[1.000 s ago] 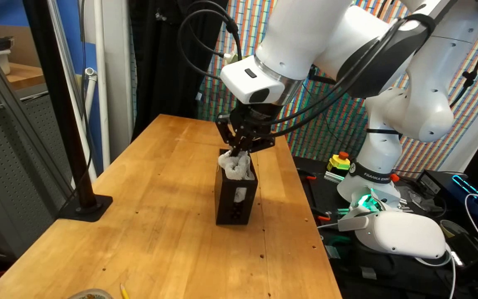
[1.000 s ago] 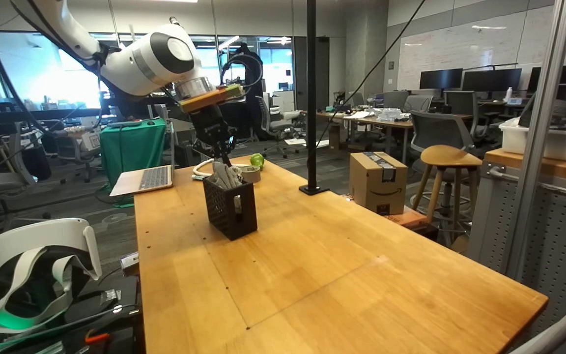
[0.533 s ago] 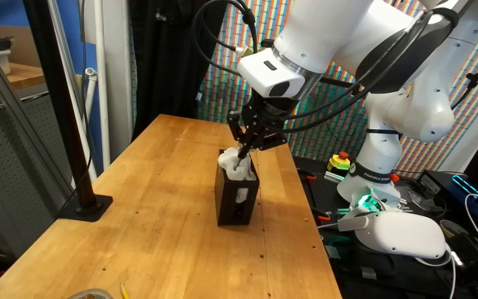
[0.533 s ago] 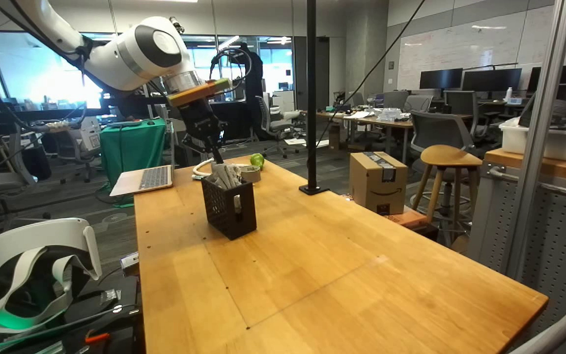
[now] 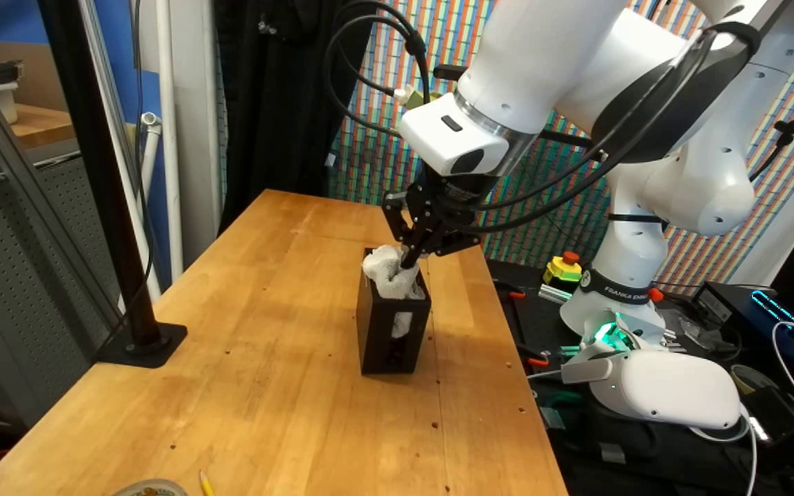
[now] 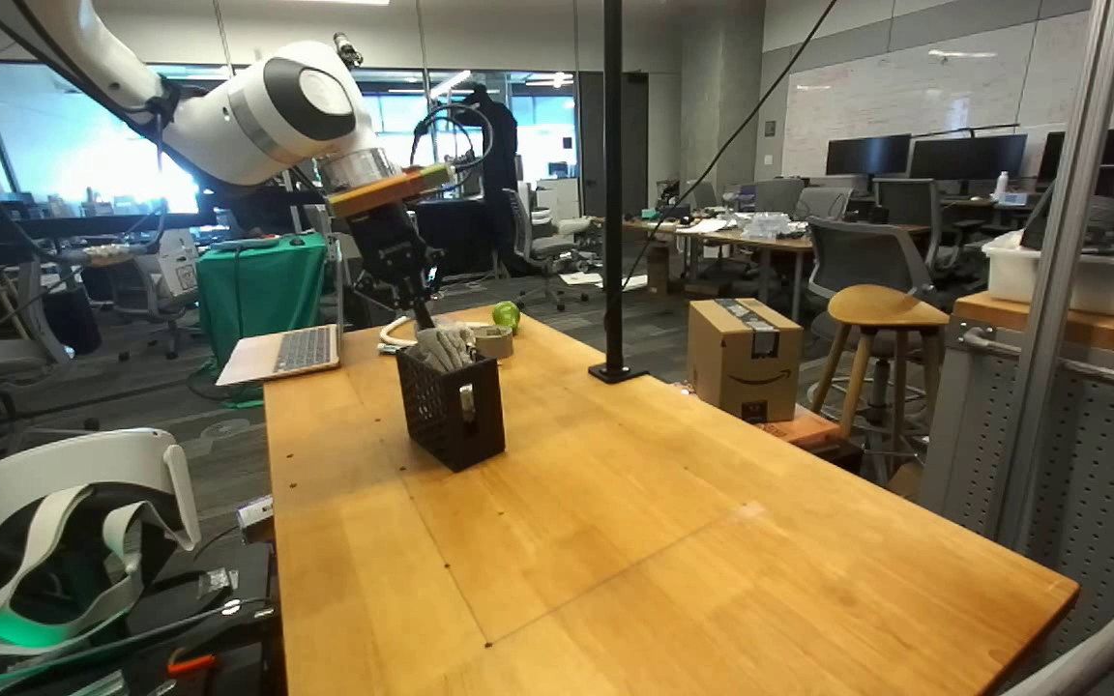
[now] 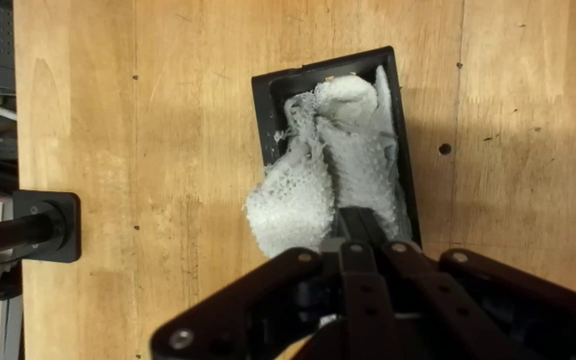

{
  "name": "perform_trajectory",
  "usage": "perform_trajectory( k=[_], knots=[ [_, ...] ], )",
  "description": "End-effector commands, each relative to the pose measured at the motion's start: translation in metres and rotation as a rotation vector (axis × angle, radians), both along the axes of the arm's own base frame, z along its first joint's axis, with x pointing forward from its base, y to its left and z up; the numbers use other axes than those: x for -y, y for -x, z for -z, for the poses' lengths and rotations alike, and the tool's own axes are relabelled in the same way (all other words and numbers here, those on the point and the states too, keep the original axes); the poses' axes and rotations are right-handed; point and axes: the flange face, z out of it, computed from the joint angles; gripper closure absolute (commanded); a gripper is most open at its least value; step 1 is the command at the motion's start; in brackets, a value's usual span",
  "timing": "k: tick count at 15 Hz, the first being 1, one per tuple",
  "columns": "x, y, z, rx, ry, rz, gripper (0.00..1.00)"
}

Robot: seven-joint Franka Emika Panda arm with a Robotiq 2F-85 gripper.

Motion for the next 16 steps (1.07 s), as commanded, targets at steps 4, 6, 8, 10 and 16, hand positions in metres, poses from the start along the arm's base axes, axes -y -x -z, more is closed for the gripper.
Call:
perform_trajectory(
  k=[4, 6, 8, 10, 16],
  knots=[
    [0.002, -0.002, 0.019, -0.068, 0.010, 0.007, 0.97],
    [0.002, -0.004, 0.027, -0.087, 0.019, 0.014, 0.97],
    [0.002, -0.007, 0.037, -0.110, 0.030, 0.018, 0.97],
    [0.003, -0.010, 0.052, -0.145, 0.054, 0.029, 0.97],
    [0.012, -0.009, 0.087, -0.232, 0.122, 0.066, 0.97]
  ],
)
